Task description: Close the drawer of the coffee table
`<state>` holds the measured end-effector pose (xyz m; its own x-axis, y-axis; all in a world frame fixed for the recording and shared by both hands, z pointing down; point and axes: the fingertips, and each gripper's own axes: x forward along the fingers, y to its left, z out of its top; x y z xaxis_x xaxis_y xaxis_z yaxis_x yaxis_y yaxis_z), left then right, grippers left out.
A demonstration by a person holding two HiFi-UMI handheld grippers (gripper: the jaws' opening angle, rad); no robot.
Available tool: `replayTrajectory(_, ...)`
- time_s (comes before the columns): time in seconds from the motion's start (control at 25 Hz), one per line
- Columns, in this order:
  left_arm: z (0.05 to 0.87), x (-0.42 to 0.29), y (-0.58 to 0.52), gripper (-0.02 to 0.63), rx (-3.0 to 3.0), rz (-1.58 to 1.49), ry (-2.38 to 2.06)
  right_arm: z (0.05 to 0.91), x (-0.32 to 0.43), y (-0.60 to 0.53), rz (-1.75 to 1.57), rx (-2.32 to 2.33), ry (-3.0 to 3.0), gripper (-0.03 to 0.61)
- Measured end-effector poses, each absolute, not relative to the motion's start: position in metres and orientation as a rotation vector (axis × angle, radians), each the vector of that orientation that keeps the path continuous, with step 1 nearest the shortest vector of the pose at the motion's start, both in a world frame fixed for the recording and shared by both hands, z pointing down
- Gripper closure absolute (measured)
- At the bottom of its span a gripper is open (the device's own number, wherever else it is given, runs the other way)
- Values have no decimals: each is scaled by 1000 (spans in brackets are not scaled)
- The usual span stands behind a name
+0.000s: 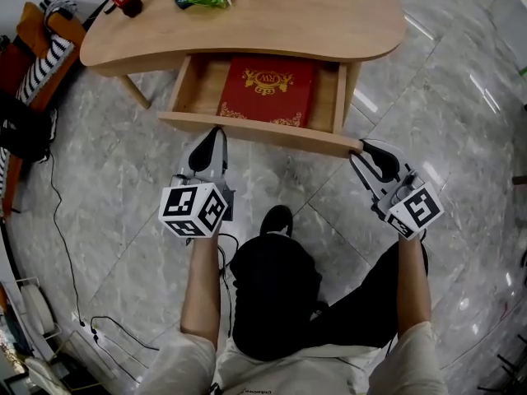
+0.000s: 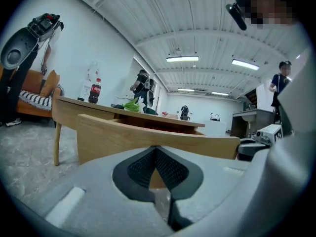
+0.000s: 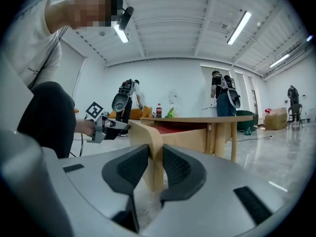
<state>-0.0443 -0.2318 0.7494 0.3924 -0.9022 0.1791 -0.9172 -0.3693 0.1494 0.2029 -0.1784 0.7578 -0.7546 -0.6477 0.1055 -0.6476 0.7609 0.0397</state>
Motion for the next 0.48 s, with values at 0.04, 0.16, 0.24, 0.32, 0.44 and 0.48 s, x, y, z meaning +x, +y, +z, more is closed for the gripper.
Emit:
replayTrajectory(0.04,748,-44,-233,604,2430,104,-1608,756,204,-180,2,1053,-2839,477)
replayTrajectory(0.16,747,-41,-235,604,2432,112,-1597,755,207,-185,16,1070,-2832,476)
replayTrajectory(0.24,747,-38,-242,604,2433,107,-1591,754,210,-195,24,1076,-2827,474)
replayTrajectory(0.32,747,-35,-252,604,2438,118,-1585,754,213,-205,30,1078,-2820,474)
replayTrajectory(0.44,747,-34,-255,604,2441,131,-1569,755,214,-208,38,1081,-2810,472)
replayTrajectory(0.48,747,-34,-256,604,2443,131,-1564,755,214,-209,40,1082,-2807,472)
